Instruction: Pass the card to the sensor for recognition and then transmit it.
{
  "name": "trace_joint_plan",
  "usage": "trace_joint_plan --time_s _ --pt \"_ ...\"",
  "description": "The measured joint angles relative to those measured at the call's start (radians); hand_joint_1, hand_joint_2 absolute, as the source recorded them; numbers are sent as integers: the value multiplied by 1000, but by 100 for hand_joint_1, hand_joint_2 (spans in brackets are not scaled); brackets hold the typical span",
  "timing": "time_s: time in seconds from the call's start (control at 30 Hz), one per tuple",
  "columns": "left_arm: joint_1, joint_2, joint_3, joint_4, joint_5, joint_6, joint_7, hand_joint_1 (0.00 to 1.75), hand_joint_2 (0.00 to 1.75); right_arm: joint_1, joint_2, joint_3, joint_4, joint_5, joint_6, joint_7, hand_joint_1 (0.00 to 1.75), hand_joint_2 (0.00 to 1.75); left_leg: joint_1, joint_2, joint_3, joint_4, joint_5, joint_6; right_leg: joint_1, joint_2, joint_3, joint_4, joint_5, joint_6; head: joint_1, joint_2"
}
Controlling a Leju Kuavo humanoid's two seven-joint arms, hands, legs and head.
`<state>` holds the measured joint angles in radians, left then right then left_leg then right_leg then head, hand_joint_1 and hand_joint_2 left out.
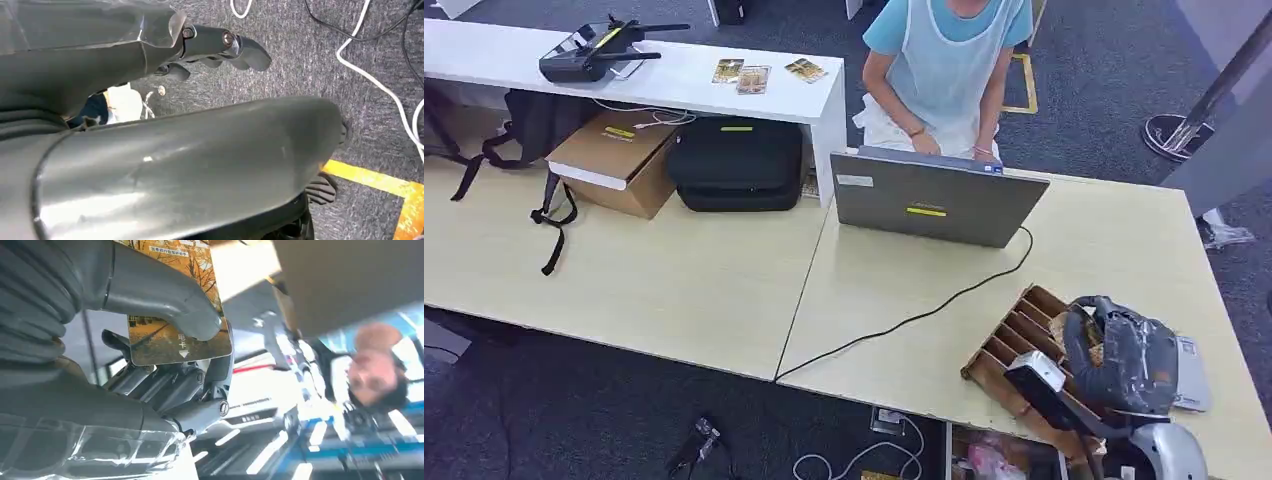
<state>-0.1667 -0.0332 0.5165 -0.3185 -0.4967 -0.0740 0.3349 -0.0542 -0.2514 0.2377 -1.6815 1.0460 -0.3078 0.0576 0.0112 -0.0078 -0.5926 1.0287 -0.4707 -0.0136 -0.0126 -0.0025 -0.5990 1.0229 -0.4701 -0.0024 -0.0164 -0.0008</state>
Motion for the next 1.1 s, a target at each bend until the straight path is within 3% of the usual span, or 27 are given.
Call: trace_joint_plan --time_s 0.2,0.43,0.6,0.8,1.1 --pt "-30 -2 -24 1 -32 -16 0 0 0 -166 5 34 32 -104 102 -29 175 175 0 1 0 0 2 0 0 1 0 1 1 -1 0 0" --pt "-78 -12 -63 6 -45 -26 0 0 0 -515 57 116 274 -226 261 -59 175 175 0 3 0 0 5 -2 0 3 -1 1 5 -2 0 0" --pt "-91 -18 -75 8 -28 -26 0 0 0 -766 132 178 522 -253 287 -82 175 175 0 3 -1 0 6 -3 0 3 -2 3 5 -3 0 0" --pt "-102 -19 -81 16 -19 -24 0 0 0 -975 220 223 790 -258 293 -68 175 175 0 2 -1 0 6 -3 0 2 -4 3 5 -3 0 0" --pt "-124 -29 -114 26 -46 -27 0 0 0 -1127 265 241 1029 -279 311 -58 175 175 0 1 -2 0 6 -3 0 2 -4 2 5 -3 0 0"
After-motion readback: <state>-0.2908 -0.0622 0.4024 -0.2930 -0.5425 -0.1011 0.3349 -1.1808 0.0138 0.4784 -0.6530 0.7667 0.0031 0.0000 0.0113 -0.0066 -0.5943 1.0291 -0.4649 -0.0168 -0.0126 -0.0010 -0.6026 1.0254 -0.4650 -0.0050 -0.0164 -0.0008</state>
